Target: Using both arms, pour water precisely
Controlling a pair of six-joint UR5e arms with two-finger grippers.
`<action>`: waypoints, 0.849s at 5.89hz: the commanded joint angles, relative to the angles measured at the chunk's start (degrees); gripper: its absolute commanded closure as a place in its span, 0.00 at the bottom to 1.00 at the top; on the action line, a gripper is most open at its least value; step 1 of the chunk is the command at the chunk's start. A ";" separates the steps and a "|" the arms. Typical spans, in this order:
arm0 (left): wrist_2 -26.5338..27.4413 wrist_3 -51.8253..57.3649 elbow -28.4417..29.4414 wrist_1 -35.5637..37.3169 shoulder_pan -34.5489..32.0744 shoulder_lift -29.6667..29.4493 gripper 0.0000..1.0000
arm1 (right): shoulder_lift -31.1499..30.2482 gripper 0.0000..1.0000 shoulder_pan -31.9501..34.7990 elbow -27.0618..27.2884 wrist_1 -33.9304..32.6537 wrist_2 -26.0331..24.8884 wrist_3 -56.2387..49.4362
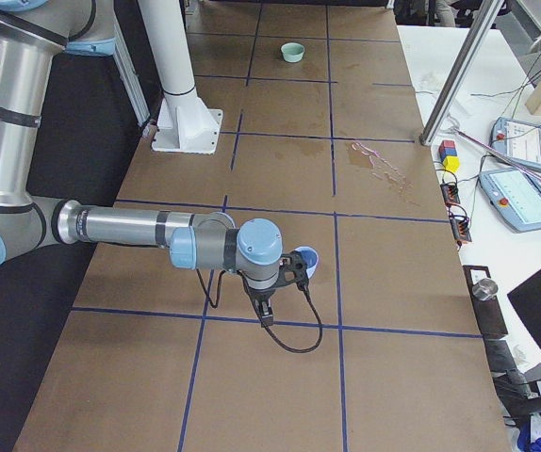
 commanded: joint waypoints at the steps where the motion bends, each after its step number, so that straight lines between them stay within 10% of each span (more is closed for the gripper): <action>1: -5.14 -2.17 0.14 -0.34 2.82 -0.50 0.00 | 0.16 0.00 -0.09 -0.24 0.51 0.08 0.10; 5: -0.61 -37.43 9.59 -30.22 20.20 -1.54 0.00 | -2.56 0.00 -0.09 -0.15 10.27 1.04 0.54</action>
